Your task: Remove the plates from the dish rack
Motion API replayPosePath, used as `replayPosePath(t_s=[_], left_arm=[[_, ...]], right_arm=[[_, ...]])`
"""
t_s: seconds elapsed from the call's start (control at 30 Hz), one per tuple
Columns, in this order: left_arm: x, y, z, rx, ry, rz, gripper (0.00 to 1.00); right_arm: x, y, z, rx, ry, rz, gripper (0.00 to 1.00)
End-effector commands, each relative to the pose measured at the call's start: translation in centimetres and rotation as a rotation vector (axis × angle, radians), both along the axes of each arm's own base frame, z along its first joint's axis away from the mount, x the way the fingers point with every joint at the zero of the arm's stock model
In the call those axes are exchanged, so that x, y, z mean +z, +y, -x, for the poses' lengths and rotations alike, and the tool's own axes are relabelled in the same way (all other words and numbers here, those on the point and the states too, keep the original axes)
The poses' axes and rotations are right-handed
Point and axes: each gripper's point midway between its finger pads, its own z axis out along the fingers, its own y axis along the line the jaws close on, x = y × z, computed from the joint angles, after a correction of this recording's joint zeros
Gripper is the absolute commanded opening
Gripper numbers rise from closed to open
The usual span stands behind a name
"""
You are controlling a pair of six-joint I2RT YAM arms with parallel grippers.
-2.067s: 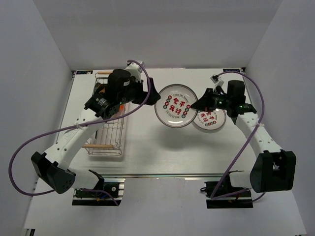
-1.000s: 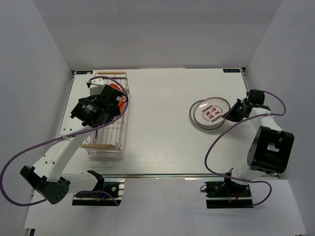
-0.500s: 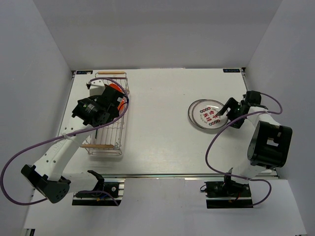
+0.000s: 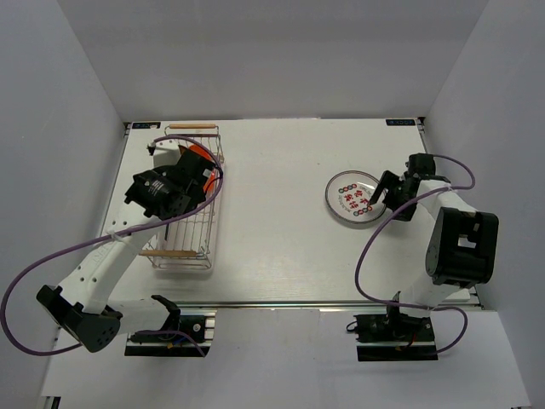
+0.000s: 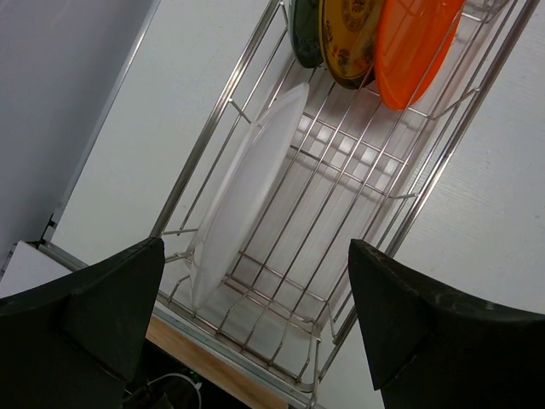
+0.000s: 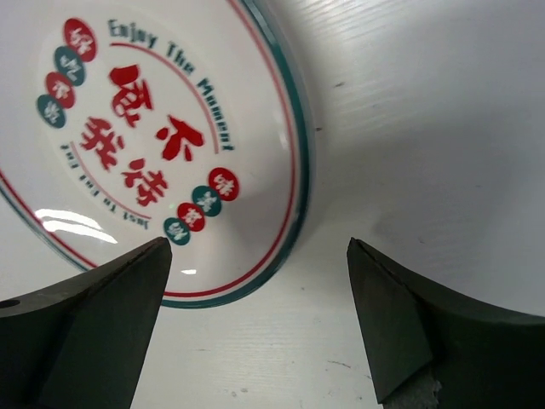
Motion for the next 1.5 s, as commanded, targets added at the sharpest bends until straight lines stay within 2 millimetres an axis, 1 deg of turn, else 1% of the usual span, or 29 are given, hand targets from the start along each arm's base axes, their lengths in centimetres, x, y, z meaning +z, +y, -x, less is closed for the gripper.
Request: replayPosePath(t_s=[0.0,0.03,0.07,0.13,0.2,0.27,0.3,0.33,0.37,0.4,0.47,0.5,0.57,0.77,0.8,0.83,0.9,0.93,1.0,1.03,1.17,1.2,1.23,1.3,1.37,1.4,1.43,1.47], left_arm=[[-0.8,1.7,1.4,0.043,0.042,-0.058,0.98],[-1.0,1.8,1.4,0.049,0.047,-0.067,0.98],[-1.2,1.8,1.2,0.055,0.051,-0.073,0.98],[-1.6,2.2,1.1,0.079,0.057,-0.097,0.98],[-2.1,2.0,0.7,0.072,0.075,-0.112,0.98],[-2.4,1.8,0.5,0.049,0.086,-0.119,0.98],[-2.6,1.4,-0.4,0.043,0.064,-0.098,0.98],[-3.6,0.8,-0.4,0.008,0.096,-0.085,0.98],[-3.9,0.7,-0.8,-0.004,0.104,-0.084,0.98],[-4.2,0.6,-0.8,0.000,0.111,-0.083,0.96],[-4.5,1.5,-0.6,0.033,0.126,-0.119,0.95],[-4.5,1.9,-0.6,0.048,0.131,-0.125,0.90],[-4.6,2.3,-0.8,0.056,0.123,-0.135,0.84],[-5.4,3.6,-0.7,0.098,0.162,-0.156,0.63],[-5.5,3.4,-0.7,0.093,0.165,-0.145,0.60],[-5.5,3.6,-0.8,0.101,0.166,-0.143,0.55],[-5.4,3.7,-0.8,0.106,0.169,-0.155,0.48],[-5.4,4.0,-0.8,0.118,0.173,-0.156,0.41],[-5.3,3.8,-1.0,0.117,0.171,-0.150,0.36],[-5.3,3.8,-1.0,0.114,0.175,-0.148,0.30],[-5.1,3.8,-1.1,0.115,0.192,-0.164,0.25],[-4.7,3.8,-1.3,0.118,0.182,-0.167,0.24],[-4.7,3.9,-1.4,0.119,0.197,-0.180,0.20],[-4.1,3.9,-1.6,0.121,0.194,-0.193,0.17],[-3.9,3.8,-1.7,0.114,0.204,-0.213,0.08],[-3.4,3.8,-1.7,0.115,0.202,-0.234,0.05],[-3.3,3.9,-1.8,0.117,0.209,-0.246,0.04],[-3.0,3.8,-1.9,0.112,0.207,-0.248,0.00]], right_arm=[[2.7,-2.2,-0.8,-0.078,-0.062,0.094,0.89],[3.0,-2.5,-0.8,-0.090,-0.071,0.107,0.89],[3.6,-2.5,-0.8,-0.093,-0.090,0.106,0.89],[4.1,-2.3,-0.8,-0.098,-0.107,0.096,0.89],[5.0,-2.2,-0.7,-0.099,-0.135,0.095,0.89],[5.2,-2.3,-0.6,-0.104,-0.141,0.094,0.89],[5.2,-2.3,-0.6,-0.102,-0.142,0.095,0.89],[5.3,-2.3,-0.6,-0.103,-0.145,0.099,0.89],[5.5,-2.4,-0.6,-0.106,-0.152,0.104,0.89],[5.6,-2.5,-0.6,-0.108,-0.152,0.107,0.89],[5.8,-2.9,-0.5,-0.117,-0.153,0.121,0.89],[5.8,-2.9,-0.4,-0.117,-0.153,0.124,0.89],[5.7,-2.7,-0.4,-0.113,-0.157,0.120,0.89],[4.7,-2.9,0.0,-0.120,-0.117,0.129,0.89],[4.5,-2.9,0.1,-0.122,-0.109,0.129,0.89],[4.5,-2.9,0.1,-0.123,-0.109,0.129,0.89],[4.6,-2.9,0.1,-0.125,-0.112,0.128,0.89],[4.7,-2.9,0.0,-0.125,-0.113,0.128,0.89],[4.7,-2.9,0.1,-0.125,-0.110,0.128,0.89],[4.6,-2.9,0.1,-0.125,-0.109,0.128,0.89],[4.6,-2.8,0.2,-0.126,-0.103,0.126,0.89],[4.6,-2.9,0.2,-0.121,-0.102,0.128,0.89],[4.6,-2.9,0.2,-0.124,-0.100,0.127,0.89],[4.7,-2.9,0.2,-0.124,-0.100,0.127,0.89],[4.6,-2.9,0.2,-0.116,-0.094,0.128,0.89],[4.6,-2.9,0.2,-0.116,-0.090,0.129,0.89],[4.6,-2.9,0.2,-0.113,-0.089,0.129,0.89],[4.5,-2.8,0.2,-0.112,-0.084,0.128,0.89]])
